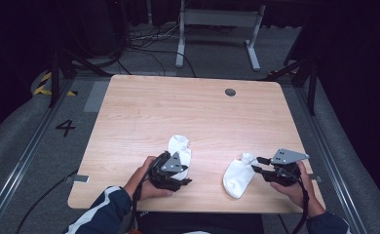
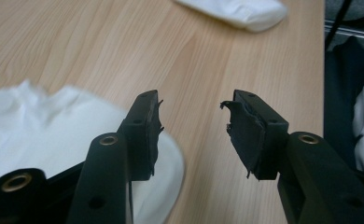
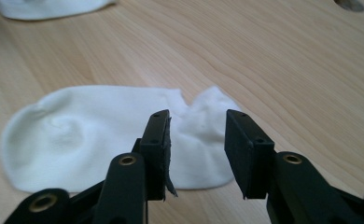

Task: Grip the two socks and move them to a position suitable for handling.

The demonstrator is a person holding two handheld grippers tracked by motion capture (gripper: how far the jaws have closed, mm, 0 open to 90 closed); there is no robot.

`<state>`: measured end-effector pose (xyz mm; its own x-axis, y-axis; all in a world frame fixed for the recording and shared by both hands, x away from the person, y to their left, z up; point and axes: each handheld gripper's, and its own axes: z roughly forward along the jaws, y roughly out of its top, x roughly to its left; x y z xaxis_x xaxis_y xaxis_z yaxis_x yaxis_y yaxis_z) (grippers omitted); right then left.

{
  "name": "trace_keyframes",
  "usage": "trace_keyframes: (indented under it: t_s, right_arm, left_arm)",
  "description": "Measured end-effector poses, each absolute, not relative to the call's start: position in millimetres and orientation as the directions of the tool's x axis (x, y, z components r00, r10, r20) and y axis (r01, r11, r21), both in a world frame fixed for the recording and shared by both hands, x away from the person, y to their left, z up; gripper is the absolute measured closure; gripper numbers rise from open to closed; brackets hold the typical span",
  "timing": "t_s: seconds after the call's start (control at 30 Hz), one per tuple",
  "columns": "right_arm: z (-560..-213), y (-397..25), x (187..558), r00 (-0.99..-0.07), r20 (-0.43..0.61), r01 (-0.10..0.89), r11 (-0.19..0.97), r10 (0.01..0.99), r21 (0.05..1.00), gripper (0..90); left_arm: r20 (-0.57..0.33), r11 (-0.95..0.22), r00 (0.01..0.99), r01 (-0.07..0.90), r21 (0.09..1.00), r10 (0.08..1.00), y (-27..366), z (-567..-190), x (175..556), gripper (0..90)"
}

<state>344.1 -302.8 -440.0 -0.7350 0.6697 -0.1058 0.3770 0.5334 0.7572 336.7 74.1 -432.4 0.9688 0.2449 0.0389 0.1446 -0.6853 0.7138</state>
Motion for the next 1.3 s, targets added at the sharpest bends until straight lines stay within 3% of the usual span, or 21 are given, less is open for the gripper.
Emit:
trace_keyframes:
  t_s: [0.23, 0.47, 0.67, 1.07, 1.17, 1.3]
  right_arm:
    - [-456.2, -316.8, 360.8, -0.693, -0.076, 0.451, 0.513, 0.717, 0.730, 63.3]
    - [-463.7, -311.9, 365.9, -0.703, -0.058, 0.462, 0.517, 0.709, 0.721, 62.6]
    - [-470.0, -309.9, 369.2, -0.701, -0.055, 0.479, 0.526, 0.711, 0.703, 61.6]
    - [-473.9, -312.9, 371.6, -0.693, -0.005, 0.515, 0.500, 0.721, 0.697, 62.3]
    - [-474.1, -313.7, 372.2, -0.697, 0.014, 0.522, 0.494, 0.717, 0.696, 67.8]
    - [-473.3, -311.2, 370.4, -0.722, 0.029, 0.514, 0.508, 0.691, 0.691, 83.1]
  left_arm:
    - [0.085, -0.708, 0.994, -0.010, 0.706, 0.070, -2.9, -440.0, 322.5, 48.9]
    - [0.077, -0.712, 0.997, -0.042, 0.701, 0.017, -35.4, -455.7, 322.6, 44.5]
    - [0.056, -0.711, 0.998, -0.028, 0.702, 0.016, -45.1, -466.5, 329.4, 46.7]
    - [0.043, -0.740, 0.999, -0.005, 0.672, 0.032, -43.0, -475.3, 336.3, 69.1]
    - [0.049, -0.743, 0.998, -0.007, 0.669, 0.034, -41.2, -474.7, 337.4, 76.0]
    - [0.052, -0.744, 0.998, -0.010, 0.668, 0.033, -39.3, -473.9, 338.7, 81.5]
